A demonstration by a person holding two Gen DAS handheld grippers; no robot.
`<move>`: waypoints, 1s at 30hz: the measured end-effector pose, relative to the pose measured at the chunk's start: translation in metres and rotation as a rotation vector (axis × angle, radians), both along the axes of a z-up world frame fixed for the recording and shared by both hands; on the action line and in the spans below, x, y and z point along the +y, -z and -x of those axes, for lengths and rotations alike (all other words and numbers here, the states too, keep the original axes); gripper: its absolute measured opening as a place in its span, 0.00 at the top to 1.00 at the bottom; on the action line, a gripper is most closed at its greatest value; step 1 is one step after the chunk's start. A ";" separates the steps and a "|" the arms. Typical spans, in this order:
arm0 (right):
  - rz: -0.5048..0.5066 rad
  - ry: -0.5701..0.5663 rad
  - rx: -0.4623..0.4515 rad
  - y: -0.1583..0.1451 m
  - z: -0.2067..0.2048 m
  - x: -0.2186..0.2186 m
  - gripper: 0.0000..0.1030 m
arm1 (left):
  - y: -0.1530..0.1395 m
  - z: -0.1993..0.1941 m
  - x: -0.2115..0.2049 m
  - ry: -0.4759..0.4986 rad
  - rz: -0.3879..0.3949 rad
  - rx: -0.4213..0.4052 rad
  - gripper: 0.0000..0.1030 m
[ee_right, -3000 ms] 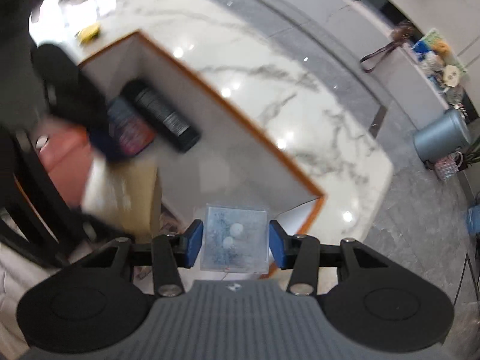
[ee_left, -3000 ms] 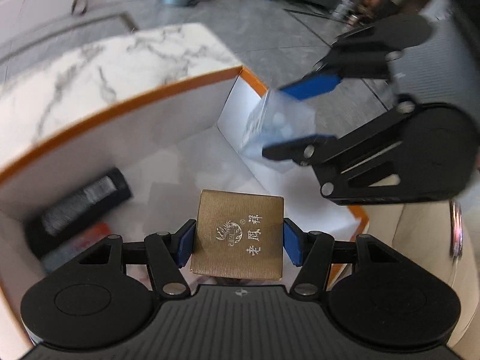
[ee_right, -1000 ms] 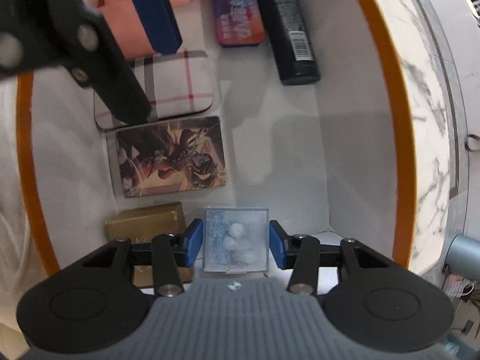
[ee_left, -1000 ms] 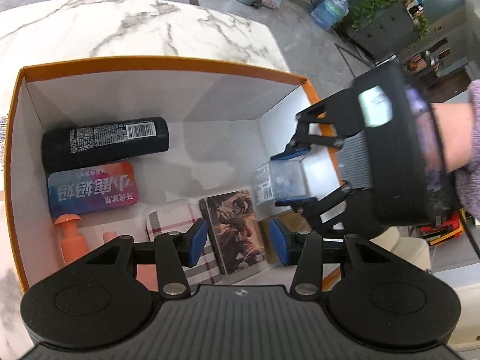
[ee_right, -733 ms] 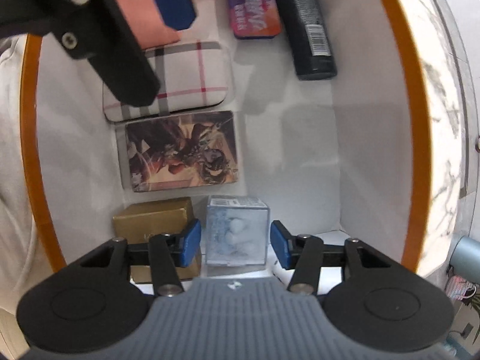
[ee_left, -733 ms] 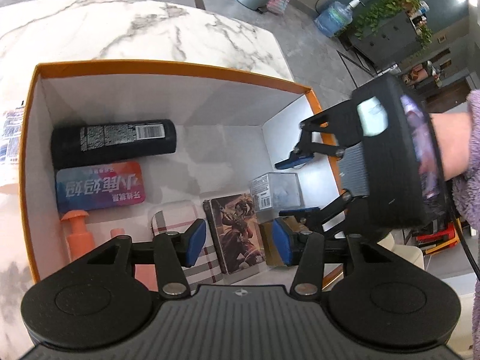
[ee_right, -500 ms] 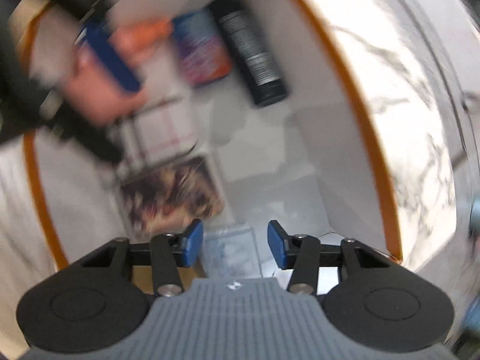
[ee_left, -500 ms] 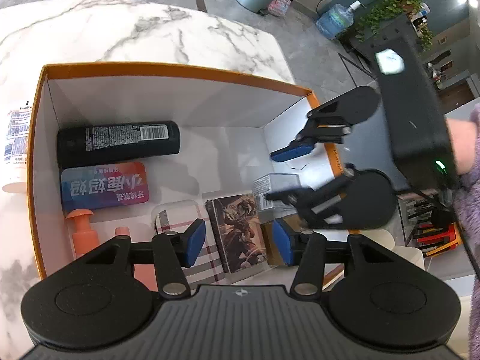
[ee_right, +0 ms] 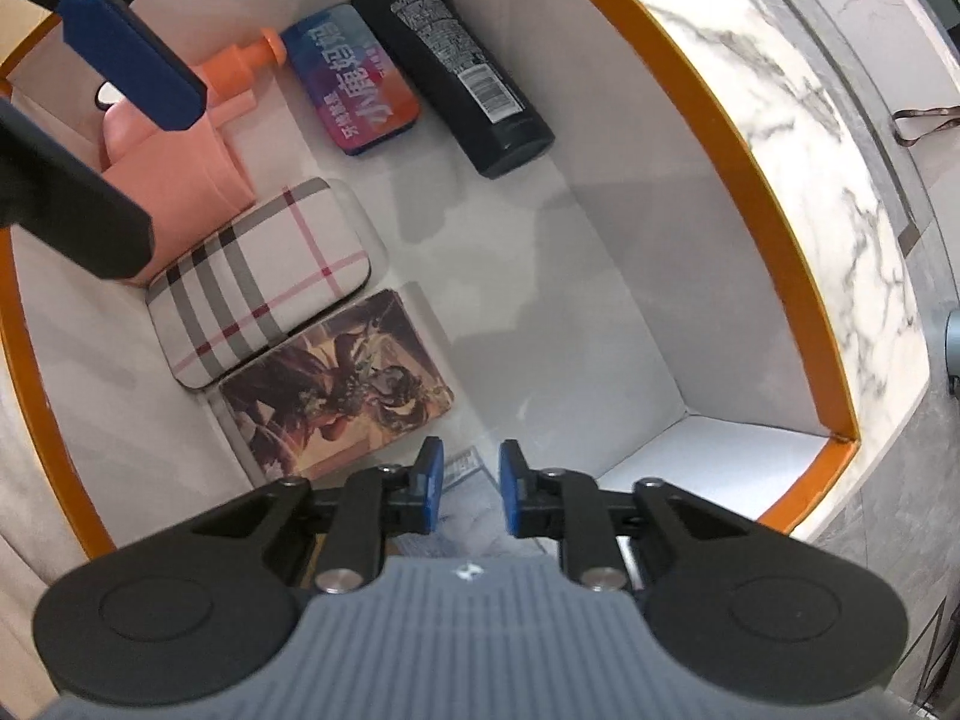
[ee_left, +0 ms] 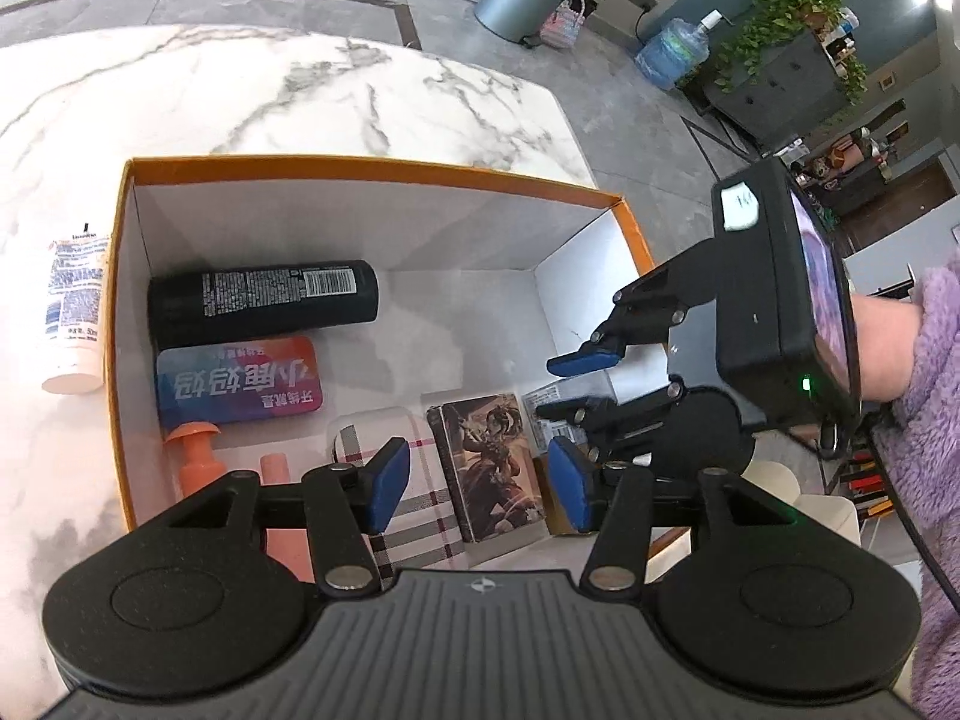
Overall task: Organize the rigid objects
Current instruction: 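Lower the brown box and clear box into the box and open both grippers, then withdraw both grippers from the box toward the tape measure and lotion tube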
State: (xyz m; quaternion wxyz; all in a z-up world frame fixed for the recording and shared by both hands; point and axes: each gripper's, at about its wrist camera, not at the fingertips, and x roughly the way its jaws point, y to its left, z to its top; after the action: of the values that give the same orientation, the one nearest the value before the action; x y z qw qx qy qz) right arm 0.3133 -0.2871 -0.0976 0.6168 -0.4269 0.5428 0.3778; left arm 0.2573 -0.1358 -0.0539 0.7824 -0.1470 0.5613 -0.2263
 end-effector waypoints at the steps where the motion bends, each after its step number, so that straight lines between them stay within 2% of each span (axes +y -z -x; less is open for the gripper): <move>1: -0.015 -0.005 -0.020 -0.002 0.005 0.000 0.75 | -0.002 0.002 0.000 0.006 -0.005 -0.012 0.42; 3: -0.072 0.024 -0.082 -0.012 0.013 -0.003 0.75 | -0.007 0.007 -0.001 0.027 -0.016 -0.046 0.42; 8: -0.270 0.293 -0.245 -0.031 0.042 -0.016 0.75 | -0.015 0.023 0.001 0.069 -0.059 -0.147 0.42; 13: -0.414 0.496 -0.341 -0.035 0.091 -0.018 0.74 | -0.020 0.038 0.009 0.046 -0.111 -0.177 0.45; 17: -0.516 0.680 -0.379 -0.037 0.116 -0.019 0.73 | -0.027 0.052 0.015 0.040 -0.171 -0.230 0.47; 20: -0.577 0.788 -0.416 -0.037 0.131 -0.015 0.63 | -0.034 0.059 0.023 0.026 -0.216 -0.273 0.50; 22: -0.623 0.848 -0.419 -0.039 0.138 -0.011 0.63 | -0.038 0.063 0.033 0.011 -0.212 -0.289 0.50; 26: -0.703 0.906 -0.387 -0.039 0.140 0.004 0.63 | -0.043 0.067 0.061 -0.023 -0.189 -0.301 0.50; 30: -0.749 0.899 -0.357 -0.042 0.140 0.029 0.63 | -0.044 0.069 0.097 -0.063 -0.211 -0.311 0.47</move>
State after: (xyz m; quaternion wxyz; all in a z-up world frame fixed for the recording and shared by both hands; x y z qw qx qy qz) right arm 0.1734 -0.2586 -0.0553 0.9054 0.0331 0.3883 0.1682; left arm 0.1883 -0.0389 -0.0097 0.8774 -0.0450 0.4494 -0.1619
